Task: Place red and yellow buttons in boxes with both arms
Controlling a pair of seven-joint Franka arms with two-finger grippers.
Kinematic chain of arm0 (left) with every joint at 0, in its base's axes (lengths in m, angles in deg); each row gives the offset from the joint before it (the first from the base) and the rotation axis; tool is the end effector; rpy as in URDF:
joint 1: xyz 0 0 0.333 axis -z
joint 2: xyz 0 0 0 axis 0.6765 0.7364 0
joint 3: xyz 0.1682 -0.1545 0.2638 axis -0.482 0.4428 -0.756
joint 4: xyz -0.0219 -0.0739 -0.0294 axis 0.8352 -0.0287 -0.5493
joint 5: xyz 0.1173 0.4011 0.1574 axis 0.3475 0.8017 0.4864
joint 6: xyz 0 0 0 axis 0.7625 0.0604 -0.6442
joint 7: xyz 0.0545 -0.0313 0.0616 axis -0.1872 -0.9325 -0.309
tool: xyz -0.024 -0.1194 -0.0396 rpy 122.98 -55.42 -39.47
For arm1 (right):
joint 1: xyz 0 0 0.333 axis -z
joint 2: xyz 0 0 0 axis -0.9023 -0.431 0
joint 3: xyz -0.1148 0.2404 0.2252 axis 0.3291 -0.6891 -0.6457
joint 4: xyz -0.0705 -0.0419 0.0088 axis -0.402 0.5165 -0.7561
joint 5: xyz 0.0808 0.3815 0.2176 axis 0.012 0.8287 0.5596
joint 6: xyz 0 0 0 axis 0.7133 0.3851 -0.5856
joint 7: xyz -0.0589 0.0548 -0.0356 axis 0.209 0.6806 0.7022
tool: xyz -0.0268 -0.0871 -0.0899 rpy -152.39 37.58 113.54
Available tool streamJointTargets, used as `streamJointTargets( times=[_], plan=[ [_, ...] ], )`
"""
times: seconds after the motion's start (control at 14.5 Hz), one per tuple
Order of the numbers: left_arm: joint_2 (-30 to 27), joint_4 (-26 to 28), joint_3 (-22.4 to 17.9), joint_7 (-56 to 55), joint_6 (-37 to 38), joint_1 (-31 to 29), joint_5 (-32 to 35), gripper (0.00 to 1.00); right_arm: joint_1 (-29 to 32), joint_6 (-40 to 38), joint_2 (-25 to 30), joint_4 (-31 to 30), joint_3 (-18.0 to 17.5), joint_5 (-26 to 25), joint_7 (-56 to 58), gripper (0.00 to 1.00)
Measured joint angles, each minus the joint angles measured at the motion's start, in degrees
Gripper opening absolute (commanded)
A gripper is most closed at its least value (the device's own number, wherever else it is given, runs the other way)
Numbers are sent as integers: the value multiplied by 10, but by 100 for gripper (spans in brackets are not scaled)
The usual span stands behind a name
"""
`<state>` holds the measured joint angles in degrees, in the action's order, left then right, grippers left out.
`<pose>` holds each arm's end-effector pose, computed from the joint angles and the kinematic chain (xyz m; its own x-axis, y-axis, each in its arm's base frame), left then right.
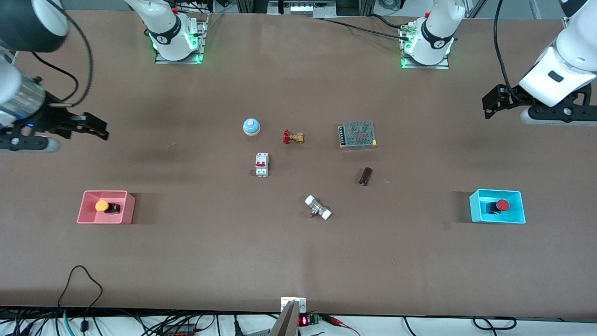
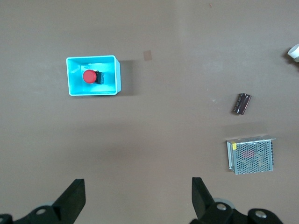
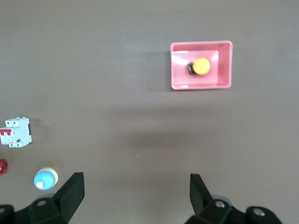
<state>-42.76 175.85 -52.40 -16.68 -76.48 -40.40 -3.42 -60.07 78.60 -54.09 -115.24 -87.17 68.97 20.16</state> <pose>0.5949 -0.0607 0.6025 0.9982 -0.0513 -0.0323 -0.0541 -0.9941 -0.0943 0.6360 0.0069 0.5655 0.9972 -0.0571 -0.0478 -0.0571 -0.9984 0.0009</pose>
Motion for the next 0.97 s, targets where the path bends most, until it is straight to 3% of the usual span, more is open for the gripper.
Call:
streamJointTargets(
  times=[0.14, 0.35, 0.97],
  plan=[
    [3, 3, -2, 0, 0, 0, -4, 100, -19, -45, -5, 33, 36, 9, 2, 100],
    [3, 3, -2, 0, 0, 0, -12, 100, -60, -52, -11, 49, 73, 12, 3, 100],
    [3, 3, -2, 0, 3, 0, -13, 100, -78, -52, -22, 52, 85, 12, 2, 100]
  ],
)
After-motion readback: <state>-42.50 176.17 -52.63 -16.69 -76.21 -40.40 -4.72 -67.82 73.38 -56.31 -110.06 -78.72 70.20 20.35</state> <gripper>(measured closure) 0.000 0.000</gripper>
